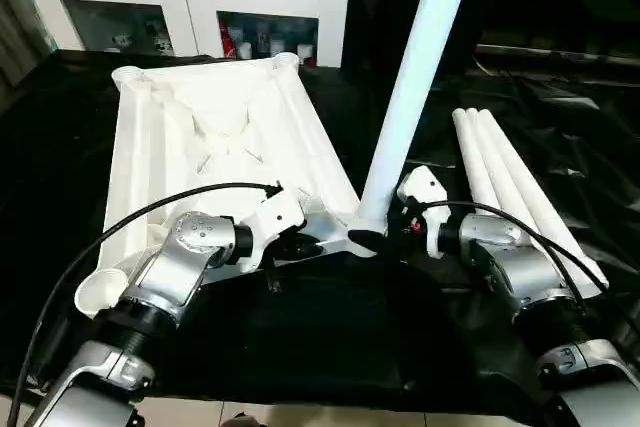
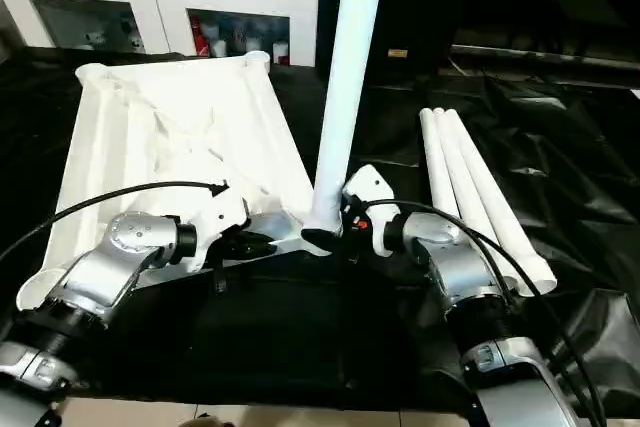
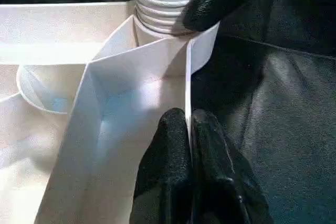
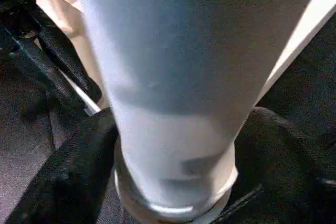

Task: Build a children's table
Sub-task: Rotate leg to tighten

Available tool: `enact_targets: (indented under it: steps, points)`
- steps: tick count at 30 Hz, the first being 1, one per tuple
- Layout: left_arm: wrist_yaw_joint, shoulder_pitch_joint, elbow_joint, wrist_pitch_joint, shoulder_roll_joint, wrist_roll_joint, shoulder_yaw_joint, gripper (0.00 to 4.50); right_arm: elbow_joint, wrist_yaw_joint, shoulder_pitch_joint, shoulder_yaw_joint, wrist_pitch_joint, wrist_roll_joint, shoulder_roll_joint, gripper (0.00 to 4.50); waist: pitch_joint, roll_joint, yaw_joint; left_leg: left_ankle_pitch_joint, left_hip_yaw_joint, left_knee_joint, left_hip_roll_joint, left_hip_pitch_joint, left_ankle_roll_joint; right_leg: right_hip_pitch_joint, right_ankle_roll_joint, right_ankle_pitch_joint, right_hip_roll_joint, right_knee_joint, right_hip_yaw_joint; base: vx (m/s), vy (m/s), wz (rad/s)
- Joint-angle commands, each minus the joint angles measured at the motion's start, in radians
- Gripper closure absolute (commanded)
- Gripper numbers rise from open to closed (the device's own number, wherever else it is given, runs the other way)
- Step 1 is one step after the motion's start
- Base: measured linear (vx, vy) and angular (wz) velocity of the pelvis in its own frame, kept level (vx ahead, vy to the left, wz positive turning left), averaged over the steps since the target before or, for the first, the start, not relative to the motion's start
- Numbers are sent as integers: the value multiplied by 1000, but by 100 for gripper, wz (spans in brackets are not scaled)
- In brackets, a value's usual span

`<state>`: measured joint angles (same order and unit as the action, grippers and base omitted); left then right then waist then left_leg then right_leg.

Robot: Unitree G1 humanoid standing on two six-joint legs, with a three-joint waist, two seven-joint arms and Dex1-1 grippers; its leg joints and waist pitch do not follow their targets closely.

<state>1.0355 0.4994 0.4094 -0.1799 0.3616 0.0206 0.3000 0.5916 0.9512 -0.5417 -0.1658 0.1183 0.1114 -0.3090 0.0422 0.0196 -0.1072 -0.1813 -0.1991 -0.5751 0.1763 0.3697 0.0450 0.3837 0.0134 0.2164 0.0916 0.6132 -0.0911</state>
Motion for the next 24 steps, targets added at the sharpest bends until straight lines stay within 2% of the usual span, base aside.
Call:
enact_targets:
  steps: [1, 5, 6, 11, 14, 15, 16, 18, 20, 22, 23, 24]
  points:
    - [30, -19, -14, 0, -10, -29, 16, 450, -15, 9, 6, -4, 9, 1, -6, 99, -57, 7, 2, -101, 26, 56, 67, -14, -84, -44, 245, 26, 76, -57, 61, 0, 0, 0]
    - [33, -20, -15, -1, -8, -28, 16, 450, -11, 12, 8, -10, 8, 0, -6, 131, -58, 7, 1, -106, 26, 56, 67, -15, -76, -45, 243, 32, 77, -57, 61, 0, 0, 0]
    - [34, -21, -16, -3, -7, -28, 16, 450, -10, 13, 10, -10, 7, -2, -5, 152, -58, 7, 2, -102, 26, 55, 67, -14, -78, -45, 243, 25, 76, -57, 61, 0, 0, 0]
    - [19, -21, -17, -23, -9, -20, 14, 450, 15, -19, 18, -5, 7, -15, 7, 168, -59, 7, 2, -90, 25, 54, 67, -15, -83, -44, 251, 4, 76, -53, 61, 0, 0, 0]
    - [-22, -12, -2, -55, -22, -10, 5, 450, 58, -97, 10, 17, 6, -24, 31, 175, -56, 7, 5, -111, 26, 56, 66, -16, -73, -43, 248, 42, 77, -58, 62, 0, 0, 0]
    - [-118, 13, 36, -110, -64, -4, -27, 450, 137, -247, -13, 62, 22, -28, 73, 176, -52, 6, 10, -138, 26, 60, 67, -16, -53, -40, 247, 85, 78, -63, 63, 0, 0, 0]
    - [-118, 13, 36, -110, -64, -4, -27, 450, 137, -247, -13, 62, 22, -28, 73, 176, -47, 6, 14, -184, 30, 66, 66, -19, -25, -40, 234, 174, 80, -74, 62, 0, 0, 0]
    - [-310, 67, 107, -205, -157, -13, -103, 450, 259, -509, -53, 144, 71, -12, 142, 177, -47, 6, 26, -235, 32, 68, 66, -23, 12, -35, 213, 260, 80, -80, 64, 0, 0, 0]
    - [-310, 67, 107, -205, -157, -13, -103, 450, 259, -509, -53, 144, 71, -12, 142, 177, -49, 7, 25, -241, 35, 68, 63, -23, 20, -37, 196, 294, 82, -85, 63, 0, 0, 0]
    - [-423, 103, 145, -247, -223, -29, -149, 450, 322, -662, -75, 200, 98, 15, 183, 178, -49, 12, 23, -233, 33, 67, 63, -21, 7, -35, 177, 285, 82, -91, 63, 0, 0, 0]
    - [-423, 103, 145, -247, -223, -29, -149, 450, 322, -662, -75, 200, 98, 15, 183, 178, -48, 11, 24, -228, 30, 67, 62, -21, 5, -34, 177, 281, 82, -90, 65, 0, 0, 0]
    - [-505, 138, 174, -248, -288, -27, -159, 450, 369, -783, -97, 236, 96, 34, 224, 178, -49, 11, 23, -226, 31, 67, 63, -21, 3, -33, 176, 283, 82, -91, 65, 0, 0, 0]
